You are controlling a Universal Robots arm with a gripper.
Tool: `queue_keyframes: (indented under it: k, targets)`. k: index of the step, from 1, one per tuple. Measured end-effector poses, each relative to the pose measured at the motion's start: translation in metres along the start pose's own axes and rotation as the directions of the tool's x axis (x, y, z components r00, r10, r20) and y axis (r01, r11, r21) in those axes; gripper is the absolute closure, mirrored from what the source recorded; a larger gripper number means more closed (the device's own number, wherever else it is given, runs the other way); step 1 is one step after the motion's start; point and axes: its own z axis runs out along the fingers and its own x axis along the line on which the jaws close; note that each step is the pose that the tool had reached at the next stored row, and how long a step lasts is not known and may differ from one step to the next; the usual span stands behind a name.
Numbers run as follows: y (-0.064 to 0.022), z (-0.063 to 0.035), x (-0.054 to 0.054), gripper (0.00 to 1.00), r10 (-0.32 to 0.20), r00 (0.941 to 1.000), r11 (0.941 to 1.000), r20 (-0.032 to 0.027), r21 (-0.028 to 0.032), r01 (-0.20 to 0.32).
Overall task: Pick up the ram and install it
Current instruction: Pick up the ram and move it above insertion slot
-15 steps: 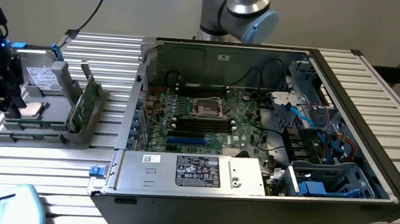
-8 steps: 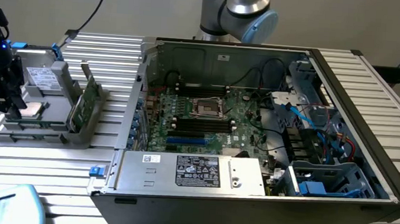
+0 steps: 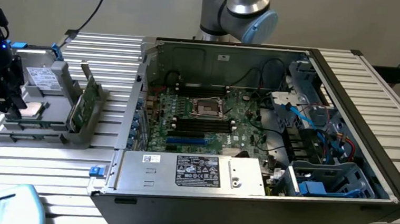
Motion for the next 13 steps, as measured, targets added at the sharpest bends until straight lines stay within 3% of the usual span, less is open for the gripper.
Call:
queue_keyframes:
  k: [13]
  targets:
    - [-0.002,0.0208,0.0,0.66,-0.002,1.0,1.0,0.0,0.0001,0.002]
